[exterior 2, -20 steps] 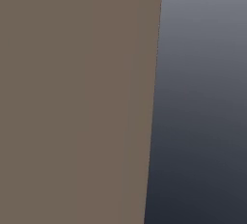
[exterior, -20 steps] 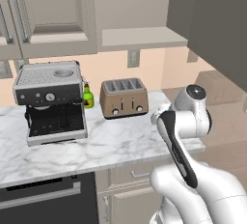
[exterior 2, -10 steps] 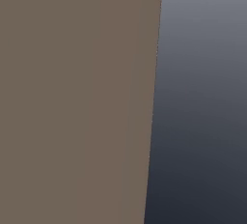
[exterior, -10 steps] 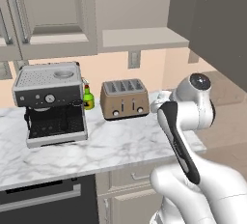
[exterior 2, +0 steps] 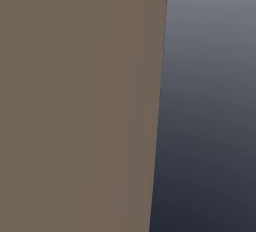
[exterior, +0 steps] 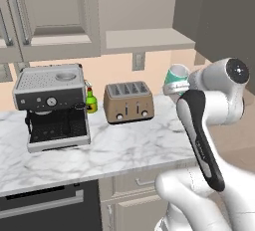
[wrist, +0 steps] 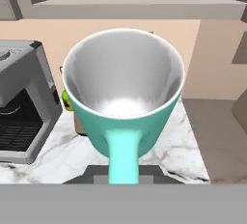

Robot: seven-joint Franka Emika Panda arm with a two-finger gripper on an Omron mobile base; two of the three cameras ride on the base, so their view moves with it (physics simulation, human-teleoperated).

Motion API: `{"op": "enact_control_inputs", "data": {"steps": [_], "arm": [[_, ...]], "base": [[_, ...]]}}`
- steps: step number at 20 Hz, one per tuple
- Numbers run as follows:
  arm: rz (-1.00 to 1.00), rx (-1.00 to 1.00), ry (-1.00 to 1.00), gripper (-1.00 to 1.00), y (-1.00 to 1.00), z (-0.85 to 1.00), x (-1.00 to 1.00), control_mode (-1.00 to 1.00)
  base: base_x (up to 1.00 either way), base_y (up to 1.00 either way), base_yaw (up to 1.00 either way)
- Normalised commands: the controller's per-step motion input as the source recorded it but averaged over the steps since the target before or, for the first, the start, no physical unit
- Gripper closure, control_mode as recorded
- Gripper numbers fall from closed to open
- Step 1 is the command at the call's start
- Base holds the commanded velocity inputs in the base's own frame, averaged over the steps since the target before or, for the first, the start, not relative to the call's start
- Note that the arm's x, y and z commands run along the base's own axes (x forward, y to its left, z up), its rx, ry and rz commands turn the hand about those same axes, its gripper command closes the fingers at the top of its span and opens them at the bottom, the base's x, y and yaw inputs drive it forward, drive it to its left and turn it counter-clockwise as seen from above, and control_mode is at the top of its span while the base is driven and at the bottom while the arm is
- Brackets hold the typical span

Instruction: Move the mug from next to the sink to the open cabinet. Then, move the bowl with the apple to the fridge to clear the area for faucet cleaning.

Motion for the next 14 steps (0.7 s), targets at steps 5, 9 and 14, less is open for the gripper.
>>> {"op": "enact_control_inputs", "data": {"steps": [5,9,14], "arm": [[0.11,0.0,-0.19,1.0,0.0,1.0,0.02,-1.0],[0.06,0.0,-0.02,1.0,0.05,0.97,0.33,-1.0],[0.0,0.0,0.07,1.0,0.11,0.52,0.67,-1.0]], "base": [[0.0,0.0,0.0],[0.0,0.0,0.0],[0.0,0.0,0.0]]}}
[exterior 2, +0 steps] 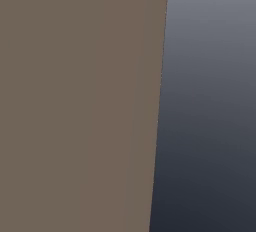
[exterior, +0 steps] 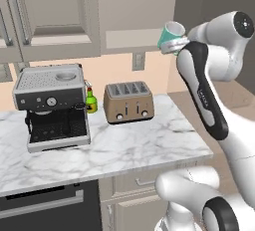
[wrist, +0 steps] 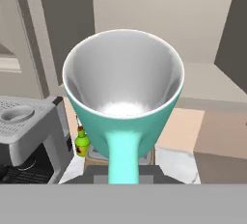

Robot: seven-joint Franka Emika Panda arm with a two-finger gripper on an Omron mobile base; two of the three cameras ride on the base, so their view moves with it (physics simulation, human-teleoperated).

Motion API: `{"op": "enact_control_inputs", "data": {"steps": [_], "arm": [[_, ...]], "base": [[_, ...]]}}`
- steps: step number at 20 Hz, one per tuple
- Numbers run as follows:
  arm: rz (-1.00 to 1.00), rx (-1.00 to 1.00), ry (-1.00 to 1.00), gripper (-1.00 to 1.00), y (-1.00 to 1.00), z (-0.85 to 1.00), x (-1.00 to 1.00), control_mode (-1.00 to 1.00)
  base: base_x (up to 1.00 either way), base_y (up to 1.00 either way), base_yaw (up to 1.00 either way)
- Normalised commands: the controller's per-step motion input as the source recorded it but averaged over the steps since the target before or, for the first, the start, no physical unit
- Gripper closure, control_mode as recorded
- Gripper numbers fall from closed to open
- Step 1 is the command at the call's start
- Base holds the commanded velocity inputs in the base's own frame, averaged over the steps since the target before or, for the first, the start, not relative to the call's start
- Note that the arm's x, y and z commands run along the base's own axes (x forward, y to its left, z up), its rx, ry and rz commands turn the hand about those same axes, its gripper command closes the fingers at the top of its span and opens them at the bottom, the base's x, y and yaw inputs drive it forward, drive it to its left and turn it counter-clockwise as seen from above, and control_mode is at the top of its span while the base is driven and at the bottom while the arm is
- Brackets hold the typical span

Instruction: Move the mug from next to the sink to the open cabinet. Then, move the bowl with the apple to the fridge to clear the area for faucet cleaning.

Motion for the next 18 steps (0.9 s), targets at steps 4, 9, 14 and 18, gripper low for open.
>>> {"op": "enact_control_inputs", "data": {"steps": [4,9,14,18], "arm": [[-0.02,0.0,0.02,1.0,0.09,0.03,0.49,-1.0],[-0.05,-0.01,0.0,1.0,0.07,-0.15,0.3,-1.0],[-0.12,0.0,0.0,1.0,0.01,-0.1,0.39,-1.0],[-0.14,0.02,0.0,1.0,0.0,0.0,0.5,-1.0]], "base": [[0.0,0.0,0.0],[0.0,0.0,0.0],[0.0,0.0,0.0],[0.0,0.0,0.0]]}}
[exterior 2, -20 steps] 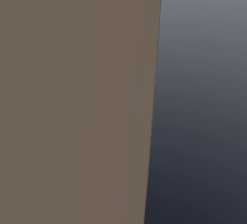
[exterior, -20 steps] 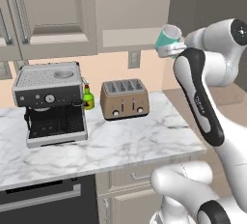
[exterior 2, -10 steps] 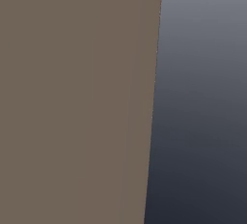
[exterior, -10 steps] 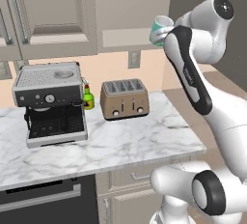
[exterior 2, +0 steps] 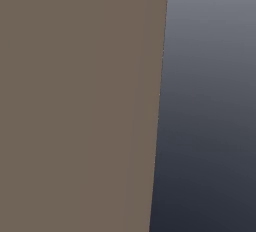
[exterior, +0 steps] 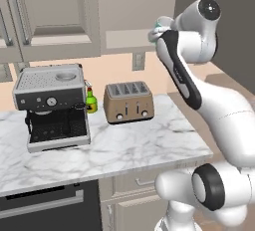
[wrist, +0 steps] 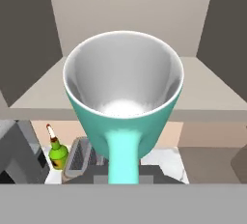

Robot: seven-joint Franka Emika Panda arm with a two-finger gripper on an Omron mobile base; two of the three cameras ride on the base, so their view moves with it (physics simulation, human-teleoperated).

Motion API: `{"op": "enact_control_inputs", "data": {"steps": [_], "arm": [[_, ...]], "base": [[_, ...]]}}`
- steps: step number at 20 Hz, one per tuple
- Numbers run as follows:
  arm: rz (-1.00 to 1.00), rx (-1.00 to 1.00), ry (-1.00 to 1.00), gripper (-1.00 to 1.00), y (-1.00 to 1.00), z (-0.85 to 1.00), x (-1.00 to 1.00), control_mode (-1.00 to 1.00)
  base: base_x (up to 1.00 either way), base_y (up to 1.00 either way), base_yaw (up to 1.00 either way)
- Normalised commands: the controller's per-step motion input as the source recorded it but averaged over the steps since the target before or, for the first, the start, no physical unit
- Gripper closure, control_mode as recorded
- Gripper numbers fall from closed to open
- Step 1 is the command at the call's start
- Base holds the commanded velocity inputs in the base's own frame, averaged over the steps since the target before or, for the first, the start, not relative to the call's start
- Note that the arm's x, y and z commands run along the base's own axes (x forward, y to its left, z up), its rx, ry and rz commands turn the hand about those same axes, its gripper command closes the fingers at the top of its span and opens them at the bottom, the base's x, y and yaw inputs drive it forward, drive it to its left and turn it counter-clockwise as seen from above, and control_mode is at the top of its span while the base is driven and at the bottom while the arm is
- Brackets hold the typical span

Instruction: Move the mug from next to the sink to the open cabinet. Then, move the bowl with the apple to the fridge to clear the area for faucet cleaning.

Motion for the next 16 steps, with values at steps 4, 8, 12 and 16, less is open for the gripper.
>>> {"op": "enact_control_inputs", "data": {"steps": [4,8,12,16], "arm": [[-0.12,0.02,0.0,1.0,0.0,0.01,0.72,-1.0],[-0.03,0.02,0.0,1.0,0.0,0.0,0.82,-1.0],[0.0,0.0,0.02,1.0,0.0,-0.01,0.75,-1.0],[0.0,0.01,0.13,1.0,0.0,-0.2,0.44,-1.0]], "base": [[0.0,0.0,0.0],[0.0,0.0,0.0],[0.0,0.0,0.0],[0.0,0.0,0.0]]}}
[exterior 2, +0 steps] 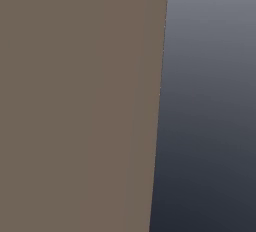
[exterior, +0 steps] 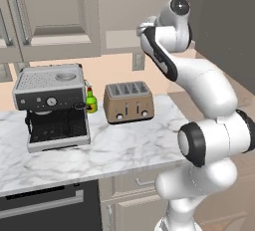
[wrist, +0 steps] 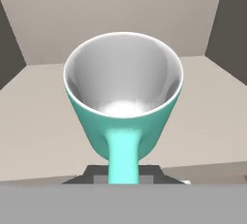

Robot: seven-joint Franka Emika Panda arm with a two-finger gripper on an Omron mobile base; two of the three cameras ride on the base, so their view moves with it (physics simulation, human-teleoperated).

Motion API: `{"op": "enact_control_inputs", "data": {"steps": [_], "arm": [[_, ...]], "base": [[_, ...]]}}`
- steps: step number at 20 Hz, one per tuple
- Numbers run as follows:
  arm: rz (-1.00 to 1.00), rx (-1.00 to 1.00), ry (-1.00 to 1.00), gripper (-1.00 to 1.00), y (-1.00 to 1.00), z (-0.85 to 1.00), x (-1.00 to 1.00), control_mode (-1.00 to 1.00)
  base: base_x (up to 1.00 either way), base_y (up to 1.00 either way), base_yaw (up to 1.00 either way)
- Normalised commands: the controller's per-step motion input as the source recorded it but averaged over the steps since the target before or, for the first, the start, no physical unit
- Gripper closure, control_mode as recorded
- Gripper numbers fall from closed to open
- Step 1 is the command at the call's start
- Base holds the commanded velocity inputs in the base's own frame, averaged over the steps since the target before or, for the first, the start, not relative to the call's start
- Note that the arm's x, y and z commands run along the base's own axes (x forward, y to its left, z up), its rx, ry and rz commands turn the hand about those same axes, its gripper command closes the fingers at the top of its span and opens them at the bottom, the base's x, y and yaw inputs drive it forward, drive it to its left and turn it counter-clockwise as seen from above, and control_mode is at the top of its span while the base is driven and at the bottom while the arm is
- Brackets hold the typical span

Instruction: Move the mug from next to the sink to the open cabinet. Then, move the bowl with the apple to the fridge to clear the area for faucet cleaning.

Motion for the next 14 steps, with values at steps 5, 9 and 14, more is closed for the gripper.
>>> {"op": "enact_control_inputs", "data": {"steps": [5,9,14], "arm": [[0.0,0.0,0.09,1.0,0.0,-0.19,0.35,-1.0],[0.0,0.0,0.0,1.0,0.0,-0.01,0.31,-1.0],[0.0,0.0,0.0,1.0,0.0,0.0,0.3,-1.0]], "base": [[0.0,0.0,0.0],[0.0,0.0,0.0],[0.0,0.0,0.0]]}}
